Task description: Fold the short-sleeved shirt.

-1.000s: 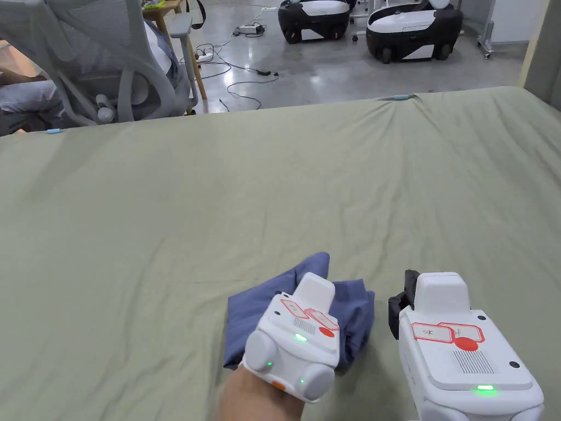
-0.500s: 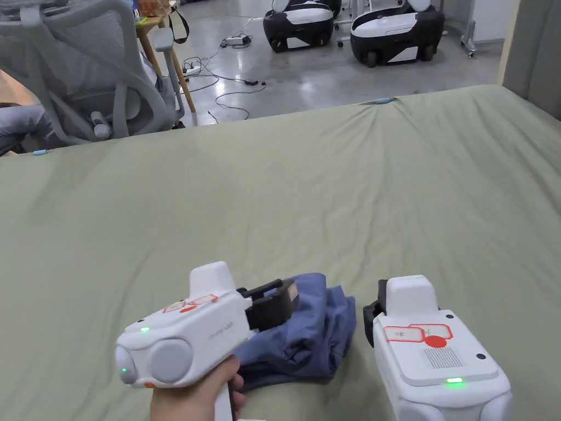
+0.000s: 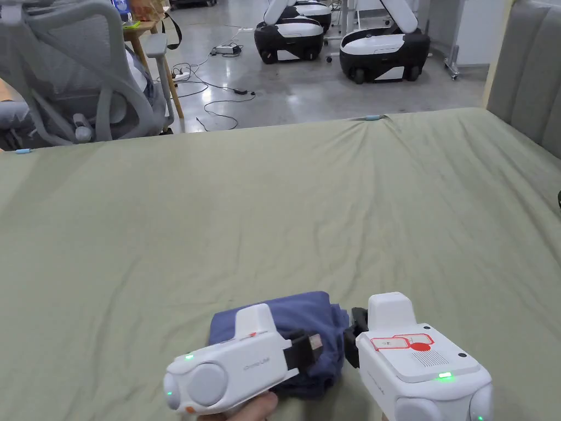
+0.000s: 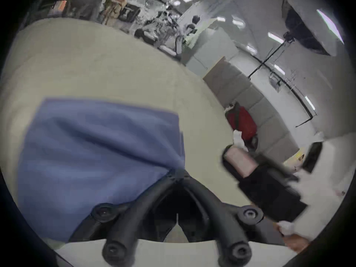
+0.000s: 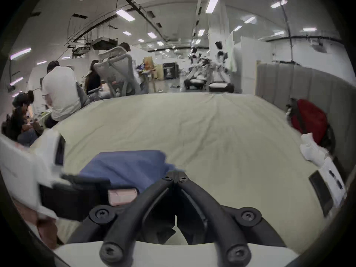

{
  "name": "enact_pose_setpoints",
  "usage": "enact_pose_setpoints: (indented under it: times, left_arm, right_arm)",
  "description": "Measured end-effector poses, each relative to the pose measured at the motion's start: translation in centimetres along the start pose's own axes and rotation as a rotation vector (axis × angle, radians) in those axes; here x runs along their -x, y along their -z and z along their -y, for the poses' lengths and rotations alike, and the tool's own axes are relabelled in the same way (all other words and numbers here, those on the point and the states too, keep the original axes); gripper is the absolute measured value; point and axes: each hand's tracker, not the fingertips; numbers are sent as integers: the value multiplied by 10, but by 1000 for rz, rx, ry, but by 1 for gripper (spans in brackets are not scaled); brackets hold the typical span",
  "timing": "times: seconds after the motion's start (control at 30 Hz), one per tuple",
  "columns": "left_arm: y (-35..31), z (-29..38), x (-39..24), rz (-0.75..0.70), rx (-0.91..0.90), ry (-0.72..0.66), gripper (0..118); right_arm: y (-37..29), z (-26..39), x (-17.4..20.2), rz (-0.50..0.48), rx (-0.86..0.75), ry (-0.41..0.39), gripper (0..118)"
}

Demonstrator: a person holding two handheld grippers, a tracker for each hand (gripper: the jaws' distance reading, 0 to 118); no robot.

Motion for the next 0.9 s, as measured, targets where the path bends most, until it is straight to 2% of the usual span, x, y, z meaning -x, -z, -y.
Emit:
enact_pose_setpoints:
  times: [0.07,0.13,0.17,0.2,0.23,0.27,0.3,0.33,0.37,0.4,0.53,0.6,0.67,0.7,0.73,0.8,0.9]
  left_arm:
    - [-29,-14,12,-50,-53,20,0]
    - [-51,-22,31,-108,-98,17,0]
    - [-59,-24,40,-133,-121,14,5]
    - [-69,-26,55,-140,-137,-18,22]
    - [-75,-27,71,-107,-131,-77,63]
    - [-77,-26,87,-66,-114,-137,91]
    - [-77,-24,98,-58,-102,-177,91]
    - [-75,-21,108,-66,-93,-208,100]
    - [-73,-17,116,-62,-93,-230,117]
    - [-67,-14,124,-21,-89,-261,118]
    - [-27,-3,140,129,11,-405,111]
    - [-11,-1,137,197,-15,-424,99]
    - [5,-5,136,271,25,-502,57]
    - [12,-5,137,204,28,-507,39]
    - [15,-6,138,149,34,-498,36]
    - [6,-12,135,138,20,-469,32]
    - [-20,-25,121,40,-1,-273,31]
  right_arm:
    - [6,-10,12,-92,-9,-10,0]
    - [19,-18,17,-221,24,59,0]
    - [29,-20,17,-293,61,116,0]
    - [40,-20,16,-347,101,162,0]
    - [51,-19,15,-359,136,186,0]
    - [58,-16,15,-283,156,133,0]
    - [63,-13,14,-224,169,89,0]
    - [68,-7,11,-170,201,72,0]
    - [73,0,5,-154,248,88,0]
    - [77,5,0,-147,282,105,0]
    - [72,3,-2,-49,232,41,0]
    - [72,6,1,-44,228,13,0]
    - [71,6,4,-39,217,-6,0]
    - [71,7,7,-19,208,-29,0]
    - [70,6,8,13,201,-52,0]
    - [62,-1,18,3,181,-58,0]
    - [48,-15,45,7,105,-139,0]
